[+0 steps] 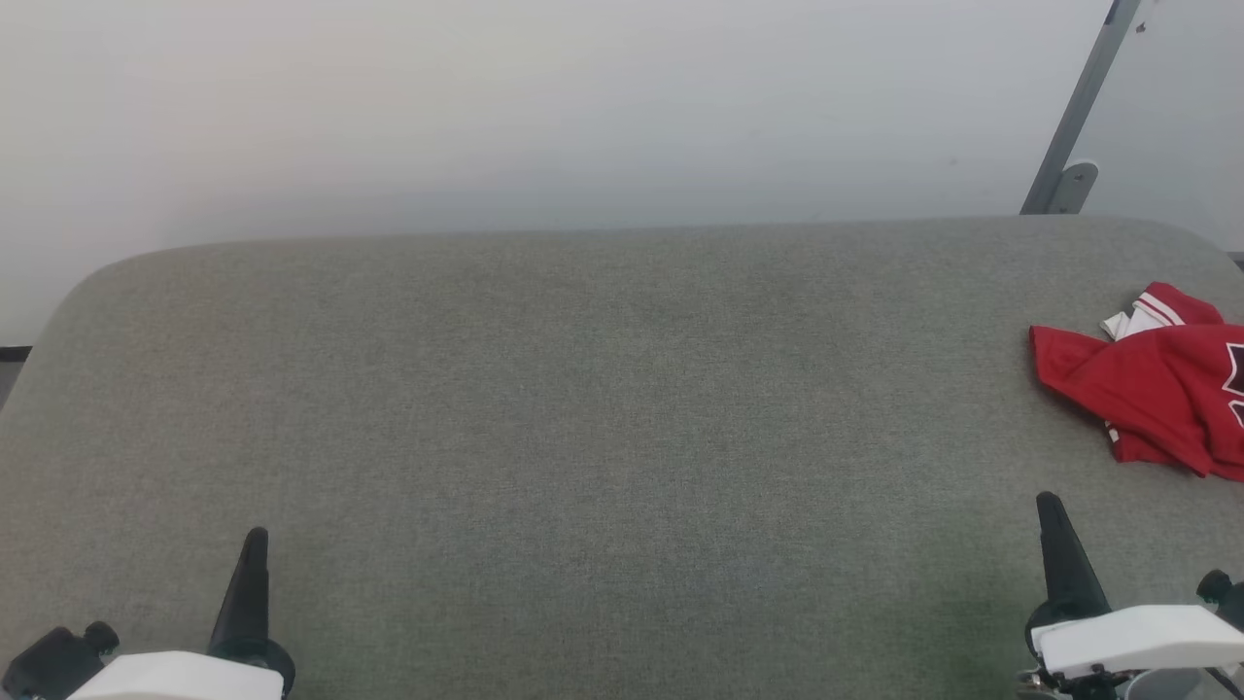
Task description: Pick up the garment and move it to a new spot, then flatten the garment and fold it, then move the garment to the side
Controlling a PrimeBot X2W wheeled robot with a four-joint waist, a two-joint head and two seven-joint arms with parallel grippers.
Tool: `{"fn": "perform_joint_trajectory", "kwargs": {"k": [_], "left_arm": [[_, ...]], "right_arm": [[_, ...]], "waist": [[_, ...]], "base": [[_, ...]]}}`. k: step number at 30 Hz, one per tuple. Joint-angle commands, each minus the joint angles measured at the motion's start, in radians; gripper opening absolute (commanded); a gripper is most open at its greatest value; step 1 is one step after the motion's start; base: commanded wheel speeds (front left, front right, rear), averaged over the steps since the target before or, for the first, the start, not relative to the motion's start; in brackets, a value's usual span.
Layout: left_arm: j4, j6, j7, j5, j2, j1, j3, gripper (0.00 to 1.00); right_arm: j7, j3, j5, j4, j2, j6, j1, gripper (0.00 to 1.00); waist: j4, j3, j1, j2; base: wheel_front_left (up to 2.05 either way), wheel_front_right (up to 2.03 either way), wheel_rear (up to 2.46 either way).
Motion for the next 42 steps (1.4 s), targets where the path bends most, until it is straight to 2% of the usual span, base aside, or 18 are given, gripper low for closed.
{"fn": "perform_joint_trajectory", "kwargs": {"k": [1, 20, 42], "left_arm": [[-0.008, -0.001, 0.009, -0.025, 0.0, -0.028, 0.009, 0.0], [0.01, -0.002, 0.066, -0.191, -0.042, -0.077, 0.028, 0.0], [0.026, -0.002, 0.117, -0.329, -0.081, -0.117, 0.045, 0.0]], "right_arm": [[0.009, -0.003, 0.032, -0.009, 0.0, 0.0, -0.029, 0.0], [0.066, -0.004, 0.238, -0.002, 0.005, 0.0, -0.06, 0.0], [0.116, -0.004, 0.419, 0.005, 0.009, 0.0, -0.087, 0.0]], "waist": [[0.0, 0.0, 0.0, -0.0001], [-0.002, 0.005, 0.0, -0.0001], [-0.004, 0.011, 0.0, -0.0001]], "base": [[0.0, 0.0, 0.0], [0.0, 0.0, 0.0], [0.0, 0.0, 0.0]]}}
